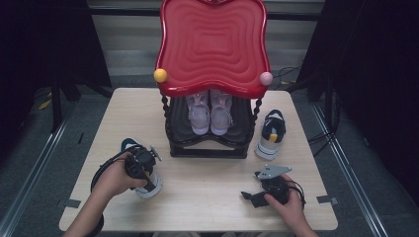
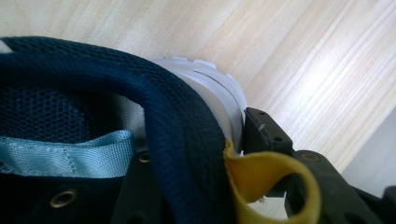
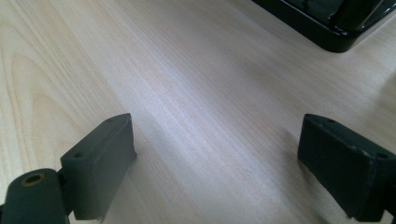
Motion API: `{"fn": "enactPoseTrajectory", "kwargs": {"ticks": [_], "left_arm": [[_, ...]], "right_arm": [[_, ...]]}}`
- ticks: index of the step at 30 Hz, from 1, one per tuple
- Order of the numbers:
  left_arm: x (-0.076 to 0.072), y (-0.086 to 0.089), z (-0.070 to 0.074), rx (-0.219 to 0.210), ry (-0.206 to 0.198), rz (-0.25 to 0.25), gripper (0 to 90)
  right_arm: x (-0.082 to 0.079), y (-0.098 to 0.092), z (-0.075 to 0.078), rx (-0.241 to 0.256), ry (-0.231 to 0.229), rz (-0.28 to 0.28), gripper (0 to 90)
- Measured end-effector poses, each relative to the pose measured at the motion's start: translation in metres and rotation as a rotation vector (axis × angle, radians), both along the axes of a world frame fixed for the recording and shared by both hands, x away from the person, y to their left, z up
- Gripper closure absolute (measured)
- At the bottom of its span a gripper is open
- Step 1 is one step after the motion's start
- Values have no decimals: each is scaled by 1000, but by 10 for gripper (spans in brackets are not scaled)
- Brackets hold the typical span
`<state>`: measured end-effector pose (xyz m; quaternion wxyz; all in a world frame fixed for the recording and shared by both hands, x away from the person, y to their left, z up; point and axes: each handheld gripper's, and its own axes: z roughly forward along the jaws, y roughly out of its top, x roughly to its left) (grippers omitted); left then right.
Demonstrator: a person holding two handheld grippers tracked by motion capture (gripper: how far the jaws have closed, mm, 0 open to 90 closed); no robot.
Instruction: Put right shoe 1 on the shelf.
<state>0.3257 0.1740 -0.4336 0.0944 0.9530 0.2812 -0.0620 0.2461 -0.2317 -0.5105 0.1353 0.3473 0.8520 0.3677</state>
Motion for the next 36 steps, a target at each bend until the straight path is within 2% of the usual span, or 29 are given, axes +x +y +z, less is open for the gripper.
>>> {"fn": "enactPoseTrajectory", "kwargs": {"ticks": [4,6,12,15,19,25,26,36], "left_arm": [[2,-1,-1,-24,-5,39,596],[2,-2,-3,-12,-3,49,594],[2,-3,-4,-19,33,34,665],[2,-2,-4,-19,24,8,673],[-2,-2,-2,6,6,-42,689],[-4,-1,11,-15,-15,-81,733],[-5,-2,14,-18,-16,-75,733],[-7,-5,35,7,-27,-119,734]], "right_arm": [[0,0,0,0,-1,1,103],[0,0,0,0,-1,1,104],[0,0,0,0,0,0,103],[0,0,0,0,0,0,104],[0,0,0,0,-1,1,104],[0,0,0,0,-1,1,104],[0,0,0,0,-1,1,104],[0,0,0,0,-1,1,104]]}}
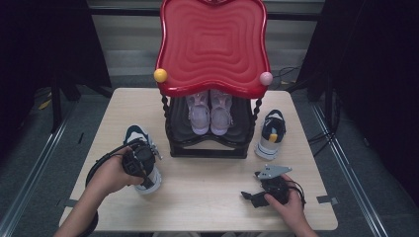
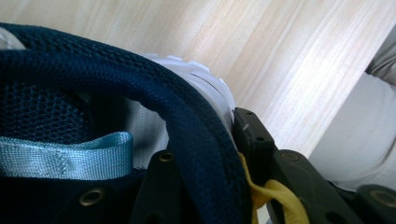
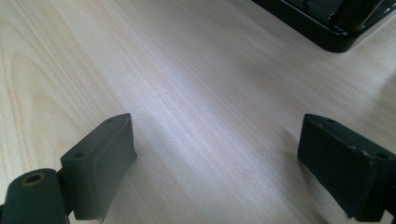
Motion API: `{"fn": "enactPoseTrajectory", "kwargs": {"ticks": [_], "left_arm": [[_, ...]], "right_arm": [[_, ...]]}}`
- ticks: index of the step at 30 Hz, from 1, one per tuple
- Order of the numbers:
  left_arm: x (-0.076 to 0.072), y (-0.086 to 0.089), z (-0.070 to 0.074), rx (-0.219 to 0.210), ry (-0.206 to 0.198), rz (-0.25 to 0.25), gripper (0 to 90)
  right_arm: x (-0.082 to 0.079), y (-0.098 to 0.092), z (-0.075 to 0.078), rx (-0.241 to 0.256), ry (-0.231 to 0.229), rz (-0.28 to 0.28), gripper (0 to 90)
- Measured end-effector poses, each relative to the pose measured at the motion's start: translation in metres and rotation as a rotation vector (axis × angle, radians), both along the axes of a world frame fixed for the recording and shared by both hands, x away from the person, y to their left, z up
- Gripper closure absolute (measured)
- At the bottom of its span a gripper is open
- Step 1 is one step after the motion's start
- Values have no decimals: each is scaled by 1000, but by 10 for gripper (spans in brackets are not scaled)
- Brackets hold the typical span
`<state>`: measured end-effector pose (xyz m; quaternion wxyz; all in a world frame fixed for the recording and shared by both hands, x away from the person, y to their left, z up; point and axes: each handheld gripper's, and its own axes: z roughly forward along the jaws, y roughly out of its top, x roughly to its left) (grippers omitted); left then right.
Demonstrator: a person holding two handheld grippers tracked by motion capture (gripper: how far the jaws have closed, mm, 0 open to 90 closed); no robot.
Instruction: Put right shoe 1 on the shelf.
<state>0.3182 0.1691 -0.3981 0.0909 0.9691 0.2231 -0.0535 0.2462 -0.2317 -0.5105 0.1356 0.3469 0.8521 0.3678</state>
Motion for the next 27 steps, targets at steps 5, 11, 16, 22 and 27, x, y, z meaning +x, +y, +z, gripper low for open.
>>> {"fn": "enactPoseTrajectory", "kwargs": {"ticks": [5,11,16,22,27], "left_arm": [[0,-2,14,2,5,-5,734],[1,-1,32,13,-4,-18,734],[2,-1,48,21,8,-28,734],[3,-4,73,22,-6,-38,733],[5,-6,92,31,-12,-57,733]], "right_arm": [[0,0,0,1,1,-1,103],[0,0,0,2,1,-2,104],[0,0,0,1,-2,0,104],[0,0,0,1,-2,0,104],[0,0,0,1,-1,-1,104]]}}
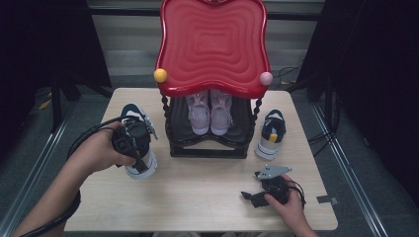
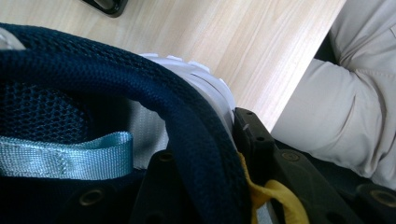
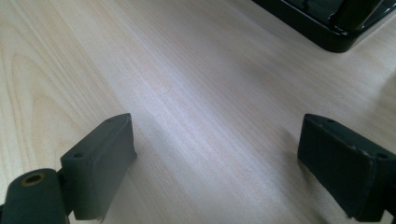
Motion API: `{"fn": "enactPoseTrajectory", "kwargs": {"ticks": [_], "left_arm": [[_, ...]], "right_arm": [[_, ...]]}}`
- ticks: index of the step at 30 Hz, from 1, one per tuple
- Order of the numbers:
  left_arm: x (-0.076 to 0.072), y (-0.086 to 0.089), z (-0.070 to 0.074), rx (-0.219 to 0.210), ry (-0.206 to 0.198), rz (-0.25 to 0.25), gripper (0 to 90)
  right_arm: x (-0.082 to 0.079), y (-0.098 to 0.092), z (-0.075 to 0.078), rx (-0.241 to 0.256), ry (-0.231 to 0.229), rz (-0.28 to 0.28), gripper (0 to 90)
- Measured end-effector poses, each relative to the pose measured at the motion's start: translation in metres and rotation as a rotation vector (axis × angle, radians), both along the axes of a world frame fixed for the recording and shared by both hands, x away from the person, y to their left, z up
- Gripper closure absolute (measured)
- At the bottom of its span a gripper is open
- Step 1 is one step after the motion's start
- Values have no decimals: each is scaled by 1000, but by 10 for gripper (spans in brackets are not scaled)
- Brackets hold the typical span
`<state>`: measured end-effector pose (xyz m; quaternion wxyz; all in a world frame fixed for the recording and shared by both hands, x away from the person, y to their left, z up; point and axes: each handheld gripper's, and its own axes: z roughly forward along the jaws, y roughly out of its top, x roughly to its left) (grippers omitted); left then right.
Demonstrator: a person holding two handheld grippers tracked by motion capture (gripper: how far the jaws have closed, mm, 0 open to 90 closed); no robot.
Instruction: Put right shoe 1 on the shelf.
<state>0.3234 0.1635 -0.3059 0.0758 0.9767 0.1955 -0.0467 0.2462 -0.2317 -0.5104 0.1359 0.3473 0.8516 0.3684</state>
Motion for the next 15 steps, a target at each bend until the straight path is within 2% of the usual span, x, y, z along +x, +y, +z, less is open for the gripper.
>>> {"fn": "enactPoseTrajectory", "kwargs": {"ticks": [5,9,15], "left_arm": [[1,-1,14,-21,16,3,733],[2,-3,26,-3,4,-7,733],[3,-3,44,-24,8,4,733]], "right_arm": [[0,0,0,-2,0,1,104],[0,0,0,-1,1,1,104],[0,0,0,-1,1,1,103]]}}
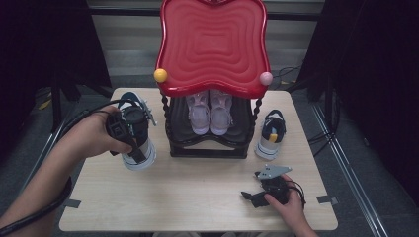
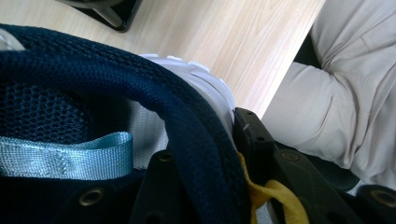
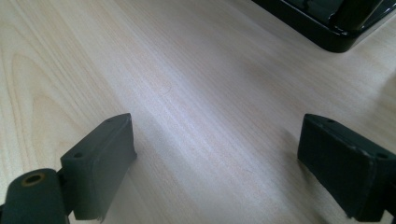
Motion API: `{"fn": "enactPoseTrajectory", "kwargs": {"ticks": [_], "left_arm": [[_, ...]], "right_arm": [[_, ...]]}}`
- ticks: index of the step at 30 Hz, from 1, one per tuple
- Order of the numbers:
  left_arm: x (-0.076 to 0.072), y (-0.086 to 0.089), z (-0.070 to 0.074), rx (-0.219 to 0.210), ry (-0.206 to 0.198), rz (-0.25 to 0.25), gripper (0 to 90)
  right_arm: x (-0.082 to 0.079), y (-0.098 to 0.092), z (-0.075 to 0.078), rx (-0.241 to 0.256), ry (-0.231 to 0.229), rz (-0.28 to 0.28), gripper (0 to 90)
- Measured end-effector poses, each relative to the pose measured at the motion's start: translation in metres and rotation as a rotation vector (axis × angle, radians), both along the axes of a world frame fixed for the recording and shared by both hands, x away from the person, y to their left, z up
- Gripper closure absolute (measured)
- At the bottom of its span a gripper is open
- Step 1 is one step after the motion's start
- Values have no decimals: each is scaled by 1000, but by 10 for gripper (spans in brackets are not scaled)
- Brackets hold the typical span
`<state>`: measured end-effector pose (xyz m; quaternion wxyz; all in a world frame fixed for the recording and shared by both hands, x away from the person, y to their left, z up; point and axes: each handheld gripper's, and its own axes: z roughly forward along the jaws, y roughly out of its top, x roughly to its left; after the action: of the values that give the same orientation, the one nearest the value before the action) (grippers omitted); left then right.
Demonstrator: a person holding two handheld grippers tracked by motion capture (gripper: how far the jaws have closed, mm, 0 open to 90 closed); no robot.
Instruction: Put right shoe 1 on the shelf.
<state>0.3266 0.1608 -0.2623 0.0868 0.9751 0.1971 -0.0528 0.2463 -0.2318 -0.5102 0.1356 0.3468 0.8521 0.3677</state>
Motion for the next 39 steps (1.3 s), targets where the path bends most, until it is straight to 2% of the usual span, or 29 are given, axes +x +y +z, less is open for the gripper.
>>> {"fn": "enactPoseTrajectory", "kwargs": {"ticks": [5,8,11,16,17,19,21,22,25,26,29,31,32,34,39], "left_arm": [[2,0,16,13,-14,-12,733],[2,0,23,-4,-15,6,733],[4,0,30,7,-18,-6,732],[7,-1,41,-7,-21,4,732],[8,-1,44,1,-20,-8,732],[9,-1,47,-11,-20,8,732],[11,-1,51,-9,-23,-7,732],[11,-1,53,-21,-24,11,732],[13,-1,59,-18,-32,15,731],[15,-1,62,-4,-33,-3,731],[18,-2,68,-12,-36,15,731],[20,-1,73,-4,-42,9,731],[20,-1,75,-17,-46,29,731],[22,0,78,-11,-47,14,731],[26,0,86,-7,-42,22,730]], "right_arm": [[0,0,0,0,-1,0,104],[0,0,0,0,0,0,104],[0,0,0,0,-1,0,104],[0,0,0,0,0,0,104],[0,0,0,0,0,0,104],[0,0,0,-2,2,1,103],[0,0,0,-2,2,1,103],[0,0,0,-2,2,1,104],[0,0,0,-2,1,2,104],[0,0,0,-2,2,1,104],[0,0,0,-2,1,2,103],[0,0,0,-2,1,1,104],[0,0,0,-2,2,1,104],[0,0,0,-2,1,1,104],[0,0,0,-2,0,1,104]]}}
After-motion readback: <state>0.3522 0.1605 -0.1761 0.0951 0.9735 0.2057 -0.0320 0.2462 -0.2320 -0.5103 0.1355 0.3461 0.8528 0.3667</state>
